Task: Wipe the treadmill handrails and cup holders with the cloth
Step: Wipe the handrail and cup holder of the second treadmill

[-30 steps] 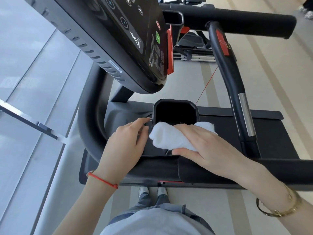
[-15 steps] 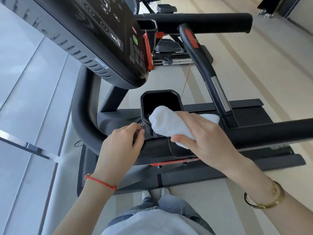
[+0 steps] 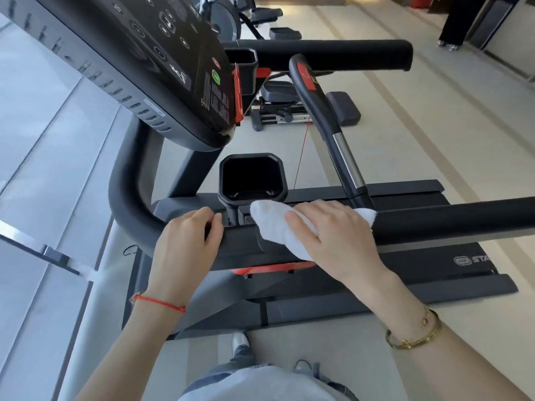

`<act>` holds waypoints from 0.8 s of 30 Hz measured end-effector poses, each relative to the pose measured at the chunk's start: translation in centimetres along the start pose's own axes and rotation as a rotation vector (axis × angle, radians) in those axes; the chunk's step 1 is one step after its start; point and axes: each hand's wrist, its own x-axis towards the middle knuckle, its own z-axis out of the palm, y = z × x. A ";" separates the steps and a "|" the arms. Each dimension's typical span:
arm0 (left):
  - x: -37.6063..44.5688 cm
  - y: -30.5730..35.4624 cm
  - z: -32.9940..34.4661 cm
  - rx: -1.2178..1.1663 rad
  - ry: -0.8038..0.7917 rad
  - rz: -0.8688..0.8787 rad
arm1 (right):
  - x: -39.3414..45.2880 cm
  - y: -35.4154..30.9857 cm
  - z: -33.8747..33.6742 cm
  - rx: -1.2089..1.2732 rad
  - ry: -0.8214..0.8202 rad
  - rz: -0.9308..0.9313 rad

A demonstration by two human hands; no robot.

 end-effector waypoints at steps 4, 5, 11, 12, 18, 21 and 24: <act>-1.7 1.9 1.1 -0.032 0.124 -0.033 | -0.6 1.7 0.0 -0.012 0.026 -0.021; -2.2 2.8 1.5 -0.054 0.139 -0.026 | -0.8 1.8 0.1 -0.005 0.038 -0.043; -3.9 7.7 3.9 -0.003 0.106 -0.004 | -1.4 5.1 0.2 0.009 0.155 -0.110; -4.0 8.4 4.2 0.005 0.098 -0.019 | -1.5 6.4 -0.1 0.006 0.184 -0.092; -4.1 12.2 6.1 0.028 0.087 -0.004 | -2.6 13.5 -1.5 -0.022 0.329 0.004; -3.8 14.0 7.5 0.011 0.064 0.009 | -2.9 13.4 -1.1 -0.030 0.307 -0.034; -3.0 15.7 8.8 0.008 0.034 0.035 | -3.0 14.7 -1.2 -0.033 0.305 -0.100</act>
